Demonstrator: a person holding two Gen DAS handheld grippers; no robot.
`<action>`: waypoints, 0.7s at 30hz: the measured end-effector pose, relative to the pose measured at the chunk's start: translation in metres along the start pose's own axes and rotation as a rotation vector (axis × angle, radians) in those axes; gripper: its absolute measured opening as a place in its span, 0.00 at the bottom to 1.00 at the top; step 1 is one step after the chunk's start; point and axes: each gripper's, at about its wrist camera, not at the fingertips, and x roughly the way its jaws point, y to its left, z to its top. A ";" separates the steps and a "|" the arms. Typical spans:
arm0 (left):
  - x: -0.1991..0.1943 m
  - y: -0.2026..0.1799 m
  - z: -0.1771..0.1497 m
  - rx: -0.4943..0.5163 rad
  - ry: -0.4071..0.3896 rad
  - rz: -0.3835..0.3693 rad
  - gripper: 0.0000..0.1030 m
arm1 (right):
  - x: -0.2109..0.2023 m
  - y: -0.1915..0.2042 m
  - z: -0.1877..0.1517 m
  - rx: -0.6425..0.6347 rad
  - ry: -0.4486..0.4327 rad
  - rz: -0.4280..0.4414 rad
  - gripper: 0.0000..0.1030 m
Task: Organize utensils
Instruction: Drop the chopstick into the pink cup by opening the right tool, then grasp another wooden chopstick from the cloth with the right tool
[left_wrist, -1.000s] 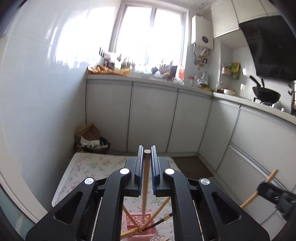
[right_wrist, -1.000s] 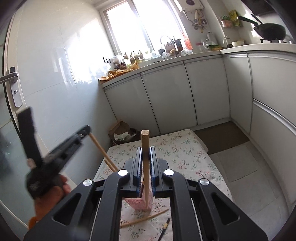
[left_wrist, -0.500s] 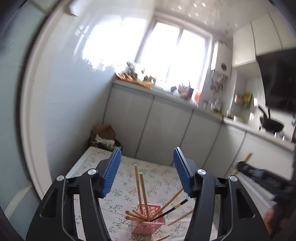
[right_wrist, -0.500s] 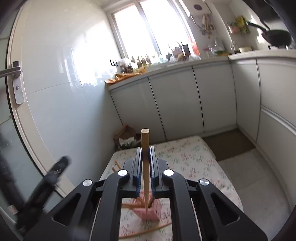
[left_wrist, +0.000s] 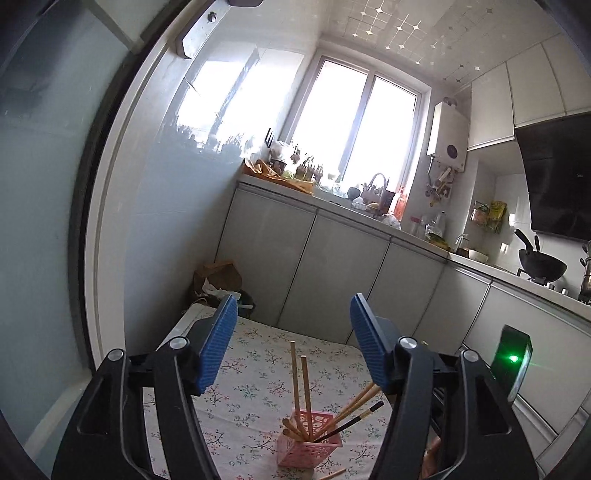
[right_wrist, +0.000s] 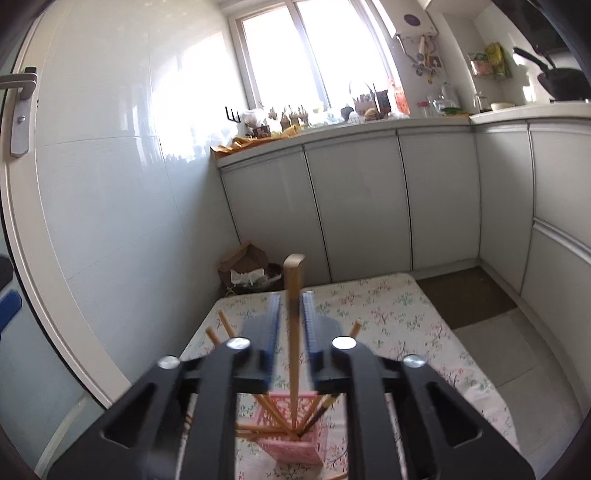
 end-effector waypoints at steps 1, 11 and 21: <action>-0.001 0.000 0.000 0.001 -0.005 0.003 0.64 | -0.007 -0.001 0.000 0.004 -0.013 -0.007 0.40; 0.001 -0.017 -0.011 0.043 0.077 0.005 0.83 | -0.071 -0.029 0.002 0.055 0.014 -0.127 0.68; -0.020 -0.039 -0.004 0.098 0.046 -0.029 0.91 | -0.116 -0.068 -0.017 0.118 0.078 -0.161 0.73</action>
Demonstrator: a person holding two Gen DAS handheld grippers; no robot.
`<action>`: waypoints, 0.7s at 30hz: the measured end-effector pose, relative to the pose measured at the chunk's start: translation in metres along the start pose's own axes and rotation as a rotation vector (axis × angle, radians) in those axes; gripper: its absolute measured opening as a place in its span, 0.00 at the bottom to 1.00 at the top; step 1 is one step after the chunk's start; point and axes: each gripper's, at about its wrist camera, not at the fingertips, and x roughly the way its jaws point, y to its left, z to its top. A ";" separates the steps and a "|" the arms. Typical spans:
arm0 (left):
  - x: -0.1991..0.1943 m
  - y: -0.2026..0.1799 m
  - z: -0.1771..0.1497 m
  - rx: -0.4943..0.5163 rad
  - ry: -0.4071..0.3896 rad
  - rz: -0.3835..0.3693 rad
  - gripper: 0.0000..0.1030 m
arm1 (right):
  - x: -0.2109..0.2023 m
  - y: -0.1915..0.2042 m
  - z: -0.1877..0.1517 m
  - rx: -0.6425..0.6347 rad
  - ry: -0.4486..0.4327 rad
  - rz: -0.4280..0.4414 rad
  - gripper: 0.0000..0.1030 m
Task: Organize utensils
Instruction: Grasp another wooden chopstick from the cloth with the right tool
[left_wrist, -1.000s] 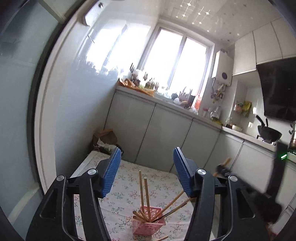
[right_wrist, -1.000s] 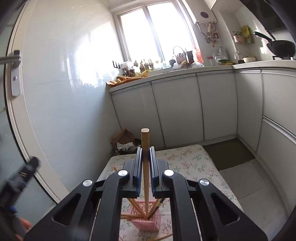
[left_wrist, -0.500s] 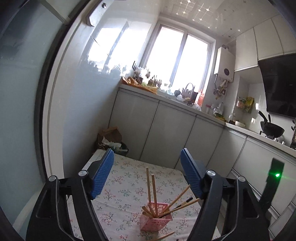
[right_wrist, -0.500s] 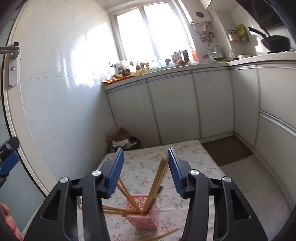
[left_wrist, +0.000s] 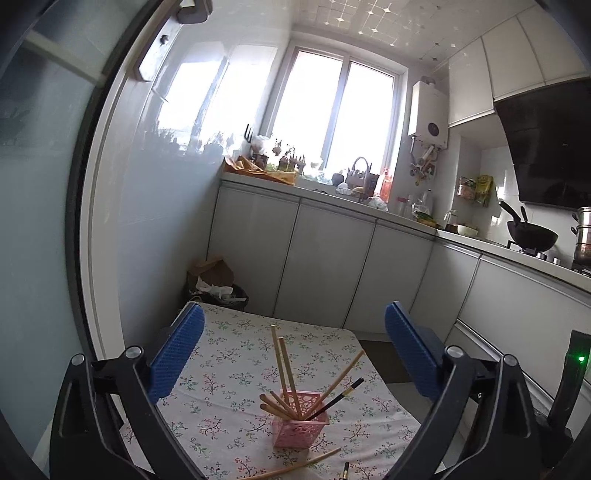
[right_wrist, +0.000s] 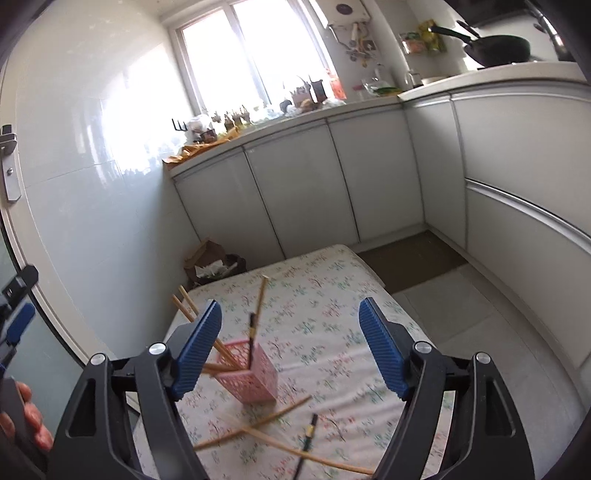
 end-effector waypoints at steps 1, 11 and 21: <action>0.000 -0.002 0.000 0.006 0.003 -0.004 0.92 | 0.001 -0.002 -0.004 -0.023 0.018 -0.008 0.73; -0.024 0.007 0.008 -0.008 -0.031 -0.036 0.93 | 0.079 0.069 -0.129 -0.930 0.448 0.230 0.80; -0.020 0.041 0.008 -0.074 -0.027 -0.018 0.93 | 0.172 0.115 -0.182 -1.040 0.756 0.311 0.66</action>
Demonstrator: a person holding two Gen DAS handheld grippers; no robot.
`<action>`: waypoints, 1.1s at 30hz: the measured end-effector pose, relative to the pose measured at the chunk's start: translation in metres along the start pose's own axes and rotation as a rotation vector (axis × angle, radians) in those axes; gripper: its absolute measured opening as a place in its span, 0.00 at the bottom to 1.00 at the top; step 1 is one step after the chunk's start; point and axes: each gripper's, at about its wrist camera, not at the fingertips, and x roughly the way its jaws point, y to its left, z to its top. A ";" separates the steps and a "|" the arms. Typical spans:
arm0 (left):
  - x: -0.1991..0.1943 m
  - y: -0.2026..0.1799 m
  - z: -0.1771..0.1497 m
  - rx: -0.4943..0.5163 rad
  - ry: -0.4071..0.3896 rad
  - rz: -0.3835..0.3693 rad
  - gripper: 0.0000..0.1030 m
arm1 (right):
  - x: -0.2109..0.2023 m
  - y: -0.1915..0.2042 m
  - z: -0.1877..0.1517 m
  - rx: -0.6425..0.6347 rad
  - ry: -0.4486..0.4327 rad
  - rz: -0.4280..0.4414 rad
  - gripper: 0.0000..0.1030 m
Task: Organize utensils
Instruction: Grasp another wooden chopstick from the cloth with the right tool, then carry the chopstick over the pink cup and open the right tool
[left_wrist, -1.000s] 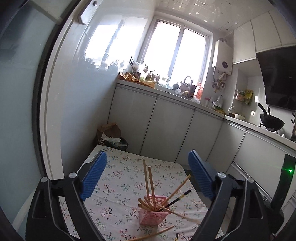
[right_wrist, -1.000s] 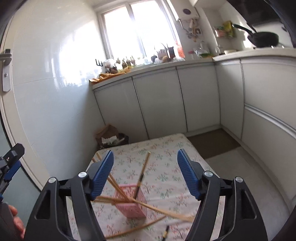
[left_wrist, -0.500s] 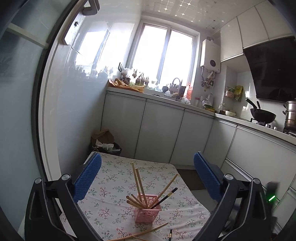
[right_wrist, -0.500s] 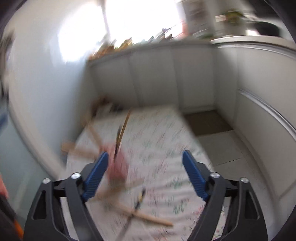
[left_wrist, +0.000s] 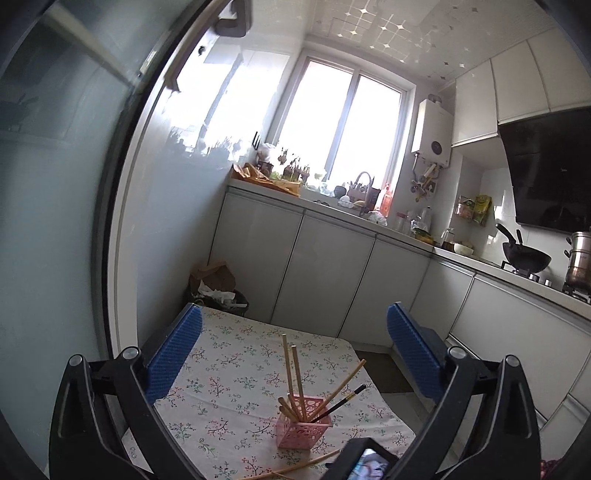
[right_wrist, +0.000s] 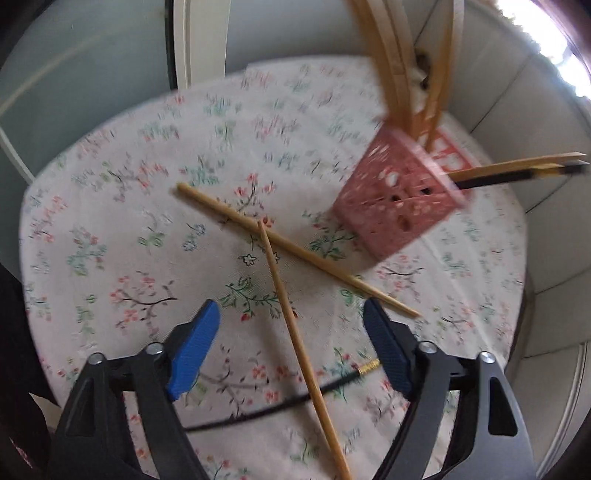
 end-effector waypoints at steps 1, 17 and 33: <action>0.000 0.004 0.000 -0.013 0.002 0.003 0.93 | 0.007 0.001 0.002 -0.008 0.026 0.014 0.62; -0.017 0.010 0.009 -0.027 -0.010 -0.019 0.93 | -0.103 -0.005 -0.050 0.282 -0.180 0.033 0.06; -0.004 0.014 0.001 -0.039 0.014 -0.004 0.93 | -0.293 -0.080 -0.010 0.696 -0.936 -0.313 0.06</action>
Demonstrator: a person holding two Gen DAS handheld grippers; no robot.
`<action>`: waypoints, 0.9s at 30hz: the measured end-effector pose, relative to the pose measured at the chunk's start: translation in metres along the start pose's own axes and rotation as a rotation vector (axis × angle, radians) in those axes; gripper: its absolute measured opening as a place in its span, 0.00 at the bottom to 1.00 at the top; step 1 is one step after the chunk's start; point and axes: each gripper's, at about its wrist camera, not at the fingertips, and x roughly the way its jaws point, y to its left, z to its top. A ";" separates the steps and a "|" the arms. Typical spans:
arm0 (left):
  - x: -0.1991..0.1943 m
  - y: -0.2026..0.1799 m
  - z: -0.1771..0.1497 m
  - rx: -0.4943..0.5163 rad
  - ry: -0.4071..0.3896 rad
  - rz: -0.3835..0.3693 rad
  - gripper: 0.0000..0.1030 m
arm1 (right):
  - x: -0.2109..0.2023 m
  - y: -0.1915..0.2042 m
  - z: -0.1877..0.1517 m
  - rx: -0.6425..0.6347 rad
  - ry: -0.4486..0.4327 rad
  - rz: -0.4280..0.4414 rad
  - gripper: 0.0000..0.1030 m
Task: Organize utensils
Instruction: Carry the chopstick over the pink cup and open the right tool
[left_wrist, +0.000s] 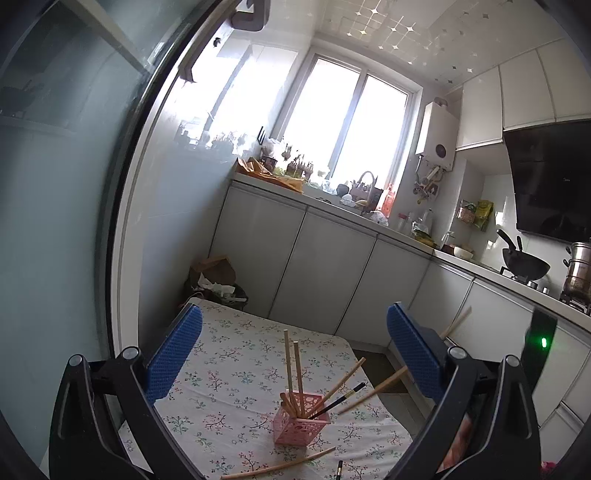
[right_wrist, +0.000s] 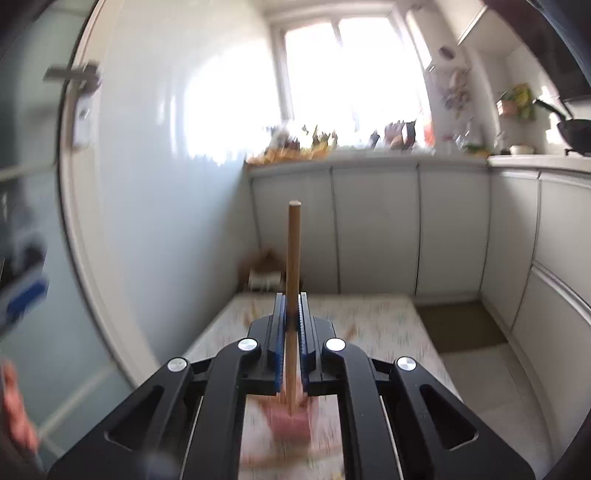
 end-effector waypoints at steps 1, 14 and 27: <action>0.001 0.003 0.001 -0.007 0.000 0.003 0.93 | 0.010 0.002 0.006 0.003 -0.011 -0.006 0.06; 0.012 0.040 0.001 -0.092 0.030 0.031 0.93 | 0.102 0.004 -0.036 -0.015 0.021 -0.054 0.06; 0.001 0.026 0.007 -0.057 0.032 0.036 0.93 | 0.066 0.010 -0.038 -0.024 -0.011 -0.094 0.27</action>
